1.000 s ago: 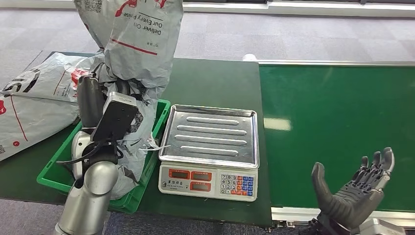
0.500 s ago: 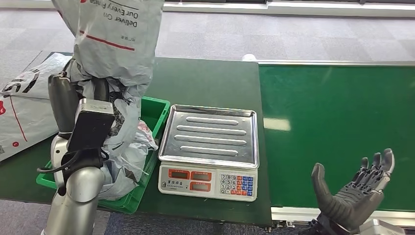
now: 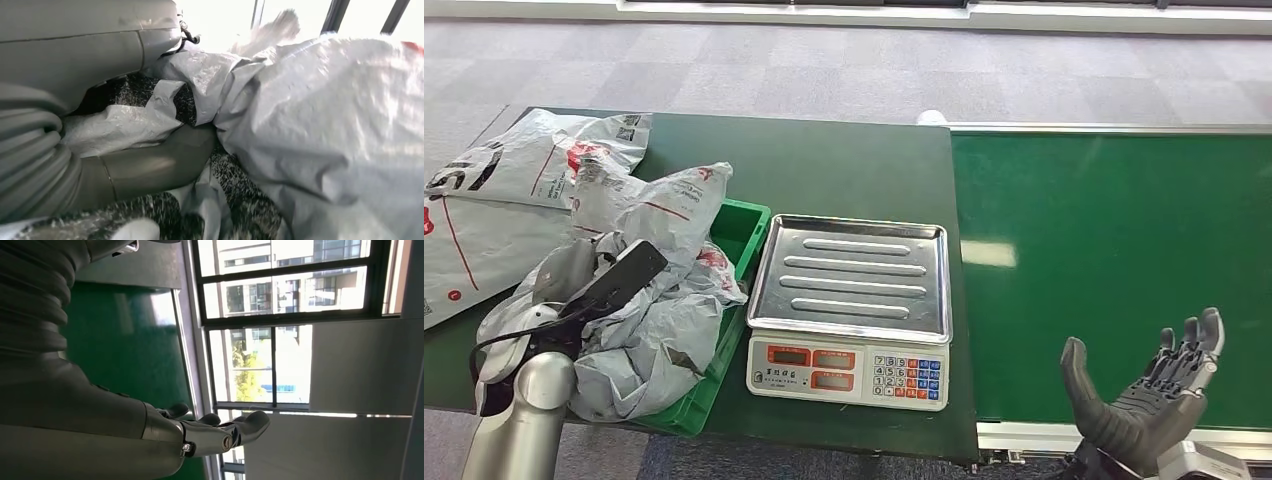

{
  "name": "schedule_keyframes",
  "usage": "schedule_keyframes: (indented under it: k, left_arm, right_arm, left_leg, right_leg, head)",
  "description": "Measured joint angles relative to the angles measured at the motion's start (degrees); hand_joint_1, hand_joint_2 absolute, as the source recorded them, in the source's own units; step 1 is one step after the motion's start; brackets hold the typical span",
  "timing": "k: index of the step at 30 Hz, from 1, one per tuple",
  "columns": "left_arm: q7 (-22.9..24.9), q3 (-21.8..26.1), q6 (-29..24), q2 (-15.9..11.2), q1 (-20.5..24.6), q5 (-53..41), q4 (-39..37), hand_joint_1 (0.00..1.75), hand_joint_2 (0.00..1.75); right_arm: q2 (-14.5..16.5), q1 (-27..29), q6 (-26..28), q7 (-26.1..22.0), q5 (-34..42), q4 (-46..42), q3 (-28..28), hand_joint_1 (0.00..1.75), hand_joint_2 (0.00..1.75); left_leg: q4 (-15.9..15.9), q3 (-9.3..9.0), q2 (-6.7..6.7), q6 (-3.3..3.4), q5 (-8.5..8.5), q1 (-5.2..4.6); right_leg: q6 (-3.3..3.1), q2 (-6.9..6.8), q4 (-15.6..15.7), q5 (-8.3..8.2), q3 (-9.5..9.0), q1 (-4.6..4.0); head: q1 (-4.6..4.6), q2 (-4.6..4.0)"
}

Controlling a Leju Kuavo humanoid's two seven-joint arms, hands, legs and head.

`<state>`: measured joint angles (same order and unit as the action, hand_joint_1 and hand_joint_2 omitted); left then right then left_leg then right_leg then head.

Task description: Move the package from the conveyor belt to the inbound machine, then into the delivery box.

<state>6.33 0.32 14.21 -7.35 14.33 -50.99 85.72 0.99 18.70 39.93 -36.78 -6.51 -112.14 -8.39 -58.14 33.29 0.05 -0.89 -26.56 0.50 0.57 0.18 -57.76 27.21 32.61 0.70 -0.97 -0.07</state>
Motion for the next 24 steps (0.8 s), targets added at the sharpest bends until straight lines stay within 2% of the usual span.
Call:
schedule_keyframes:
  k: [5,8,9,12,14,16,18,21,24]
  left_arm:
    - [0.0,0.9,0.4,-1.2,-0.7,0.4,-4.7,1.75,1.75]
    - [-0.3,1.3,2.3,-1.6,-1.2,2.2,-5.2,1.44,1.75]
    - [-0.9,1.6,3.3,-1.6,-1.4,3.6,-5.3,1.05,1.75]
    - [-3.9,2.6,6.6,-1.9,-2.1,9.4,-5.4,0.04,1.75]
    - [-5.4,3.0,7.3,-2.0,-2.4,12.1,-5.5,0.0,1.75]
    - [-6.5,3.5,5.8,-2.0,-2.6,13.8,-5.5,0.0,1.75]
    - [-8.2,4.3,1.0,-1.7,-3.1,16.4,-5.0,0.0,1.75]
    - [-11.2,5.7,-9.0,-0.8,-3.9,22.2,-2.5,0.0,1.75]
    - [-12.7,6.5,-13.4,-0.4,-4.5,25.5,-0.3,0.0,1.75]
  right_arm:
    - [-0.4,0.4,0.1,0.3,0.2,0.0,0.0,0.0,1.75]
    - [-0.7,0.9,0.1,0.2,0.7,0.0,0.0,0.0,1.75]
    - [-0.8,1.1,0.1,0.2,0.7,0.0,0.0,0.0,1.75]
    - [-1.0,1.6,0.1,0.1,0.5,0.0,0.1,0.0,1.75]
    - [-1.0,1.9,0.0,0.1,0.3,0.0,0.2,0.0,1.75]
    - [-1.0,2.0,-0.3,0.1,0.2,0.0,0.3,0.0,1.75]
    - [-1.0,2.3,-0.9,0.2,-0.1,0.0,0.6,0.0,1.75]
    - [-0.9,2.8,-1.9,0.2,-0.7,-0.3,1.0,0.0,1.75]
    - [-0.9,3.0,-2.3,0.1,-0.9,-0.5,1.0,0.0,1.75]
  left_leg:
    - [0.0,0.0,-0.02,0.01,-0.02,0.0]
    - [0.0,-0.01,-0.03,0.01,-0.03,0.0]
    - [0.0,-0.01,-0.03,0.01,-0.03,0.0]
    - [0.0,-0.02,-0.04,0.0,-0.03,0.0]
    - [0.0,-0.02,-0.06,0.01,-0.02,0.0]
    - [0.0,-0.02,-0.09,0.0,-0.01,0.01]
    - [0.0,-0.01,-0.08,0.0,0.0,0.01]
    - [0.0,0.01,-0.06,0.0,-0.01,0.02]
    - [0.0,0.02,-0.07,0.0,-0.01,0.01]
  right_leg:
    - [0.01,-0.02,0.0,0.01,-0.03,0.02]
    - [0.01,-0.03,0.0,0.02,-0.04,0.02]
    - [0.01,-0.03,0.0,0.02,-0.05,0.02]
    - [0.01,-0.05,0.0,0.02,-0.06,0.01]
    - [0.01,-0.08,0.0,0.02,-0.07,0.0]
    - [0.0,-0.11,0.0,0.02,-0.06,0.0]
    - [0.0,-0.09,0.0,0.0,-0.04,0.0]
    - [0.0,-0.07,0.0,0.0,-0.02,0.01]
    - [0.01,-0.08,0.0,0.01,-0.02,0.02]
  head:
    - [0.01,0.0]
    - [0.01,0.0]
    - [0.01,0.0]
    - [0.01,0.0]
    - [0.01,0.0]
    - [0.01,0.0]
    - [0.01,0.0]
    - [0.01,0.0]
    - [0.01,0.0]
